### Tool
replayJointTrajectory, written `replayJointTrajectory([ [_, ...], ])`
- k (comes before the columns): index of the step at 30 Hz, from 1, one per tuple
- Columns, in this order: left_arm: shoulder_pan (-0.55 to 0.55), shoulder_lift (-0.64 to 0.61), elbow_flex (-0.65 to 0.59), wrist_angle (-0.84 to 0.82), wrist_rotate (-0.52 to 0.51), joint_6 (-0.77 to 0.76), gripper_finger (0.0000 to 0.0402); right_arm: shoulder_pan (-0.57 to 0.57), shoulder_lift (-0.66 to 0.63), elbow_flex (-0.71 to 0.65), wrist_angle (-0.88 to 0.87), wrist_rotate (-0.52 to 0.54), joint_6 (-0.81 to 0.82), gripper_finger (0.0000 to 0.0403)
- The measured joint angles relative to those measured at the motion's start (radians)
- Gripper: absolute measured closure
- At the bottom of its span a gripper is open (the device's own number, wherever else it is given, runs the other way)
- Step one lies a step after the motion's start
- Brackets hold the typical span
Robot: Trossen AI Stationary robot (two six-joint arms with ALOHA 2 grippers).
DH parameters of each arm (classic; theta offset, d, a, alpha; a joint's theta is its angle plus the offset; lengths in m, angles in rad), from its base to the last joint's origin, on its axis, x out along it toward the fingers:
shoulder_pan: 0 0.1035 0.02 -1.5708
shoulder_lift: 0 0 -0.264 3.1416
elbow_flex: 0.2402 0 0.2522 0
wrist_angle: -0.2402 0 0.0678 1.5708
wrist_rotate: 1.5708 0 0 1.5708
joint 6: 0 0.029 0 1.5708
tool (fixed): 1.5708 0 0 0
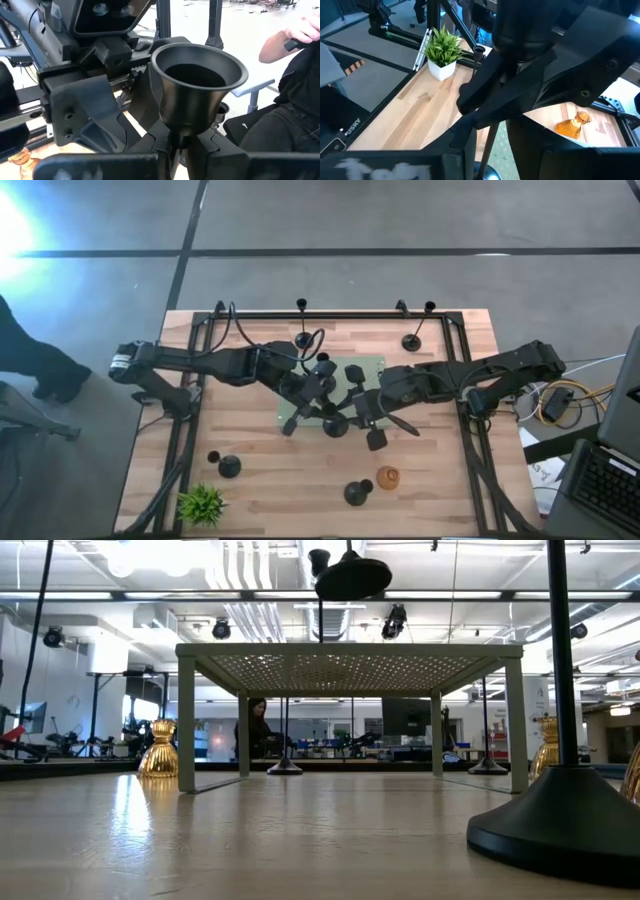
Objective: Pick & Place candle stick holders
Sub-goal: Put the black candle holder on the shelf
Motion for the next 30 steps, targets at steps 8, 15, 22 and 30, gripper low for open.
replayJointTrajectory([
  [8,0.002,0.001,0.000,0.019,0.003,0.013,0.0372,-0.001,0.000,-0.015,0.045,0.001,0.006,0.0384],
  [15,0.002,-0.001,0.000,0.004,0.008,0.008,0.0353,0.001,0.000,-0.027,0.037,0.062,0.012,0.0392],
  [22,0.004,-0.059,-0.001,-0.115,-0.005,0.009,0.0273,-0.020,-0.002,-0.049,0.012,0.097,0.008,0.0393],
  [30,0.003,-0.151,-0.014,-0.201,-0.184,0.014,0.0230,-0.075,-0.051,-0.112,0.058,0.099,0.050,0.0394],
])
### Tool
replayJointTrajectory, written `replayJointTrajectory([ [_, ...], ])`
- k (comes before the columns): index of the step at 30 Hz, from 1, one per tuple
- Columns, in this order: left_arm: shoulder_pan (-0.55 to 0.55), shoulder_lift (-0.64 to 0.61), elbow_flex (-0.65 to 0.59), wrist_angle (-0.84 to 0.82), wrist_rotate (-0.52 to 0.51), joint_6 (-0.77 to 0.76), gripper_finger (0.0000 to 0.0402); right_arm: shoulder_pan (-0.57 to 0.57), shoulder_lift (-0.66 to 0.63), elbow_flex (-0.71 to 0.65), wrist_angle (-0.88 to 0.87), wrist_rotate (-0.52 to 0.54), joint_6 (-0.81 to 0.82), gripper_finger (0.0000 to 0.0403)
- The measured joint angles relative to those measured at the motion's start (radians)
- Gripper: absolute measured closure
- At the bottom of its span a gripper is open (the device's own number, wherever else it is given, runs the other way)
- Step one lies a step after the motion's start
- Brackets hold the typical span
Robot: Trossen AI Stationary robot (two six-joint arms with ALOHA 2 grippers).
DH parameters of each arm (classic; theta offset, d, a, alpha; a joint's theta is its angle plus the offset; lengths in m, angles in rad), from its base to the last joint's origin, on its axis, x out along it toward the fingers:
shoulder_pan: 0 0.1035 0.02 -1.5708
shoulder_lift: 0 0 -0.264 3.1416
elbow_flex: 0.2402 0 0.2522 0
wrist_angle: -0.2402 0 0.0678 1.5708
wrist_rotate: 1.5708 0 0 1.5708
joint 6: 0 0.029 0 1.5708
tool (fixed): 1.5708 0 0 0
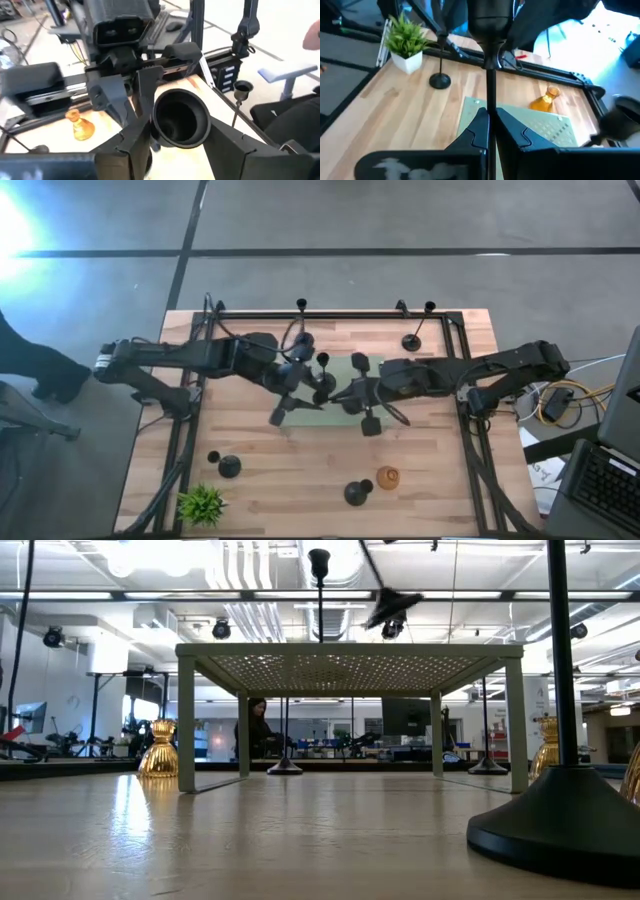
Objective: Pick & Place candle stick holders
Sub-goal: Put the black candle holder on the shelf
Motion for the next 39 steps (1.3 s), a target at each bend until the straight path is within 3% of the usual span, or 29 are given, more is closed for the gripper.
replayJointTrajectory([
  [6,-0.001,-0.107,-0.119,0.096,-0.047,-0.010,0.0228,0.000,-0.116,-0.142,0.202,0.008,0.028,0.0395],
  [10,-0.004,-0.172,-0.178,0.195,-0.021,-0.009,0.0228,-0.002,-0.161,-0.212,0.207,0.011,0.069,0.0396],
  [18,-0.002,-0.171,-0.218,0.300,0.026,-0.004,0.0228,-0.001,-0.127,-0.185,0.206,0.007,0.049,0.0396],
  [24,-0.004,-0.235,-0.229,0.266,0.014,-0.007,0.0227,-0.003,-0.137,-0.179,0.231,0.010,0.046,0.0396],
  [39,-0.006,-0.414,-0.590,0.682,-0.096,-0.069,0.0227,0.006,-0.133,-0.527,1.106,-0.025,0.051,0.0396],
])
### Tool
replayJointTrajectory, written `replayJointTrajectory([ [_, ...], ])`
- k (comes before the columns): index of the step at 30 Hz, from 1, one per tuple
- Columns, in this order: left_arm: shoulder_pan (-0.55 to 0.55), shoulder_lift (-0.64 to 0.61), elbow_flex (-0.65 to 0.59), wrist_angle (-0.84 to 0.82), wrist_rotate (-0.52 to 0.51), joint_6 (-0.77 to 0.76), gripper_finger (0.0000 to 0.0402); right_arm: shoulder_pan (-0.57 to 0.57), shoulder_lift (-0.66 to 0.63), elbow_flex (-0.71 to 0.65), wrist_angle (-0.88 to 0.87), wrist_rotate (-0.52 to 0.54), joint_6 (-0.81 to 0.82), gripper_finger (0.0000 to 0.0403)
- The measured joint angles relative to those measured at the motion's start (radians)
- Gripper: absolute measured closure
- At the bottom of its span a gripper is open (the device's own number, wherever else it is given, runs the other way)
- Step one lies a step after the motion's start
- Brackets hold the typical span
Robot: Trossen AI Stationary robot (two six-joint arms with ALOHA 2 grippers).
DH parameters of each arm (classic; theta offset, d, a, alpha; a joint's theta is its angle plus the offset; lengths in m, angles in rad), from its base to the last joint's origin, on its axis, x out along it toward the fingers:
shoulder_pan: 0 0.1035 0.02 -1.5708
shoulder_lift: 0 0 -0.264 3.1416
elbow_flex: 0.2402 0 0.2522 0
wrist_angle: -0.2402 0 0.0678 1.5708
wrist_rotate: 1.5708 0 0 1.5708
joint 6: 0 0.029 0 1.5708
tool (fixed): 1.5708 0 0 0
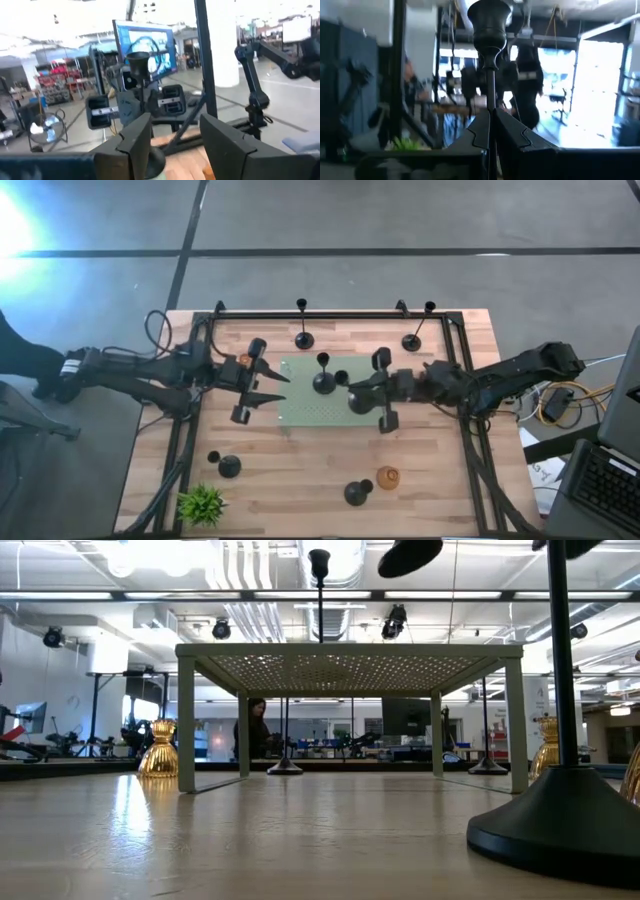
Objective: Pick & Place candle stick holders
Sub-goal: Put the black candle holder on the shelf
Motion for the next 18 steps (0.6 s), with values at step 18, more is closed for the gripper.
replayJointTrajectory([
  [18,0.001,0.096,-0.067,0.133,-0.111,-0.125,0.0227,-0.006,0.161,0.030,0.173,-0.132,0.023,0.0396],
])
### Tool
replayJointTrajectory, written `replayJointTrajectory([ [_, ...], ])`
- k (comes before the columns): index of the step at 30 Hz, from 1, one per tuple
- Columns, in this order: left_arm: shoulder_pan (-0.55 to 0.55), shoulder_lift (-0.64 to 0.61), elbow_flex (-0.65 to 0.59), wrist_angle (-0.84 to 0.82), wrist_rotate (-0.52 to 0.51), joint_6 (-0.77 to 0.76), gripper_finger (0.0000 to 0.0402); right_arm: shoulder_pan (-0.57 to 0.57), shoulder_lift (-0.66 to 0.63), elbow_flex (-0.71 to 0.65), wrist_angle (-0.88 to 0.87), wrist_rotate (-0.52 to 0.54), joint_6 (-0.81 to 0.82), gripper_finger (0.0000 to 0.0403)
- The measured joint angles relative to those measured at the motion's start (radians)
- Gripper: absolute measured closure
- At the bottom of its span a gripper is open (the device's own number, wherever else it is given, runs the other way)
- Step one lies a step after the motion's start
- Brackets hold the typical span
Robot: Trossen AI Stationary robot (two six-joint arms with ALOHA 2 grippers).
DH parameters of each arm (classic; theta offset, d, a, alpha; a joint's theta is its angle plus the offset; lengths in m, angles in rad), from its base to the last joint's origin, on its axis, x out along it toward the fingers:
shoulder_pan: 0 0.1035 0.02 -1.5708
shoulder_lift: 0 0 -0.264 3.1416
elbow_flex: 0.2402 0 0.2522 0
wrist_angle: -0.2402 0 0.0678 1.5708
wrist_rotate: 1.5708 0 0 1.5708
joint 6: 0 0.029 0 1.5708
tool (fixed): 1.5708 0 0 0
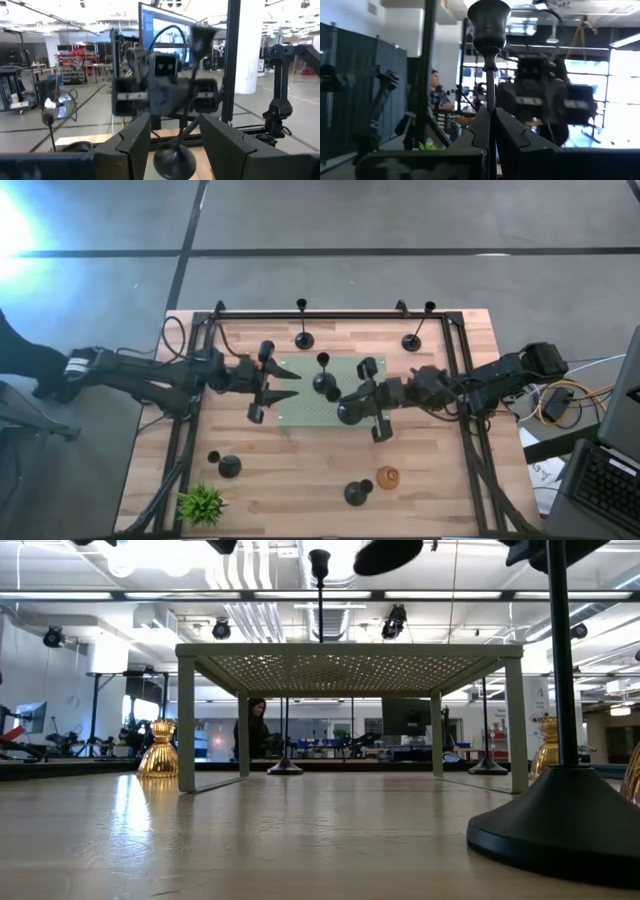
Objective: Pick & Place candle stick holders
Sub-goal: Put the black candle holder on the shelf
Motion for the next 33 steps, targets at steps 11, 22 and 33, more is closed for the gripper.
replayJointTrajectory([
  [11,-0.003,0.191,0.058,0.201,0.104,0.054,0.0227,0.000,0.001,0.011,-0.035,-0.002,0.010,0.0395],
  [22,-0.002,0.331,0.245,0.128,0.192,0.058,0.0227,0.000,0.002,0.012,-0.079,-0.001,0.026,0.0395],
  [33,0.004,0.373,0.330,0.055,0.211,0.077,0.0227,0.000,0.001,0.028,-0.165,0.000,0.038,0.0395],
])
